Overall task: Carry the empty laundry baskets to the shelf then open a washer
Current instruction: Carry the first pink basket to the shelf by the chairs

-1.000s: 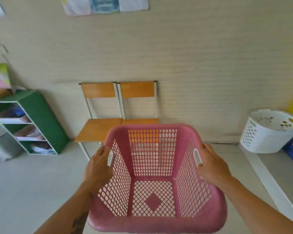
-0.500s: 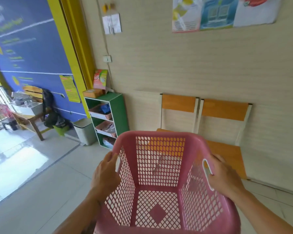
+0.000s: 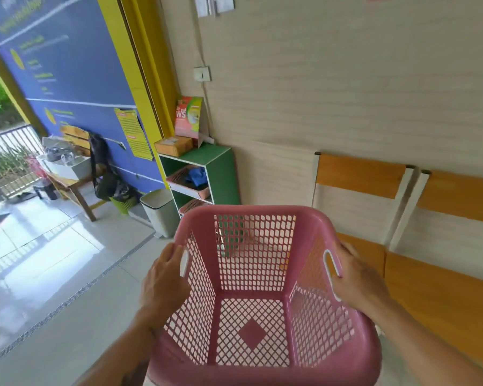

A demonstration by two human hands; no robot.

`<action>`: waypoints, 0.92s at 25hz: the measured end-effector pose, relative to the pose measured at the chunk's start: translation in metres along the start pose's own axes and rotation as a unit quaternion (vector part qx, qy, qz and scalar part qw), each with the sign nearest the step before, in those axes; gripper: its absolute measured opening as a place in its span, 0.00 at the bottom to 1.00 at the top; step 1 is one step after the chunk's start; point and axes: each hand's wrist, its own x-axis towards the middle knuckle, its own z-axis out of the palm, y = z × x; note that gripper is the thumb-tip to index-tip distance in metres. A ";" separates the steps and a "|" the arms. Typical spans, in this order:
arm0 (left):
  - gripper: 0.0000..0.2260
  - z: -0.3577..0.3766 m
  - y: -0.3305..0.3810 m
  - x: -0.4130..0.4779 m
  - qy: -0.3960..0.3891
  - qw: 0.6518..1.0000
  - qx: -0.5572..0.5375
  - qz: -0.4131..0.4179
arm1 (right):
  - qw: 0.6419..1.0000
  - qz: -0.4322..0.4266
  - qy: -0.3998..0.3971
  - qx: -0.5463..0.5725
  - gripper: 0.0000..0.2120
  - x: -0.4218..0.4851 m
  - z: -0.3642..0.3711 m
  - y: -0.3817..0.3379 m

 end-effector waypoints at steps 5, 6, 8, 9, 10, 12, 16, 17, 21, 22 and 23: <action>0.26 0.045 -0.059 0.118 -0.007 1.000 -0.009 -0.002 | 1.000 0.011 -0.009 -0.020 0.31 0.109 0.049 -0.045; 0.27 0.059 -0.072 0.144 -0.014 1.000 -0.014 0.001 | 0.999 0.022 -0.012 -0.026 0.33 0.129 0.064 -0.051; 0.29 0.095 -0.101 0.200 -0.038 0.999 -0.035 0.012 | 0.998 0.053 -0.023 -0.037 0.35 0.170 0.099 -0.063; 0.30 0.113 -0.111 0.228 -0.050 0.998 -0.042 0.022 | 0.996 0.072 -0.025 -0.042 0.36 0.189 0.115 -0.068; 0.31 0.132 -0.120 0.254 -0.060 0.996 -0.048 0.035 | 0.994 0.094 -0.030 -0.045 0.37 0.206 0.132 -0.071; 0.33 0.167 -0.134 0.305 -0.089 0.991 -0.060 0.076 | 0.987 0.145 -0.038 -0.057 0.38 0.239 0.164 -0.075; 0.39 0.243 -0.154 0.384 -0.146 0.983 -0.055 0.091 | 0.969 0.229 -0.051 -0.074 0.39 0.290 0.225 -0.071; 0.40 0.268 -0.158 0.401 -0.160 0.981 -0.059 0.095 | 0.966 0.242 -0.053 -0.073 0.40 0.304 0.245 -0.063; 0.43 0.363 -0.171 0.443 -0.173 0.974 -0.085 0.121 | 0.956 0.282 -0.050 -0.069 0.37 0.348 0.332 -0.025; 0.43 0.390 -0.174 0.450 -0.181 0.972 -0.089 0.121 | 0.953 0.291 -0.051 -0.065 0.37 0.358 0.355 -0.012; 0.42 0.413 -0.177 0.454 -0.191 0.970 -0.092 0.117 | 0.950 0.301 -0.054 -0.061 0.38 0.364 0.374 -0.002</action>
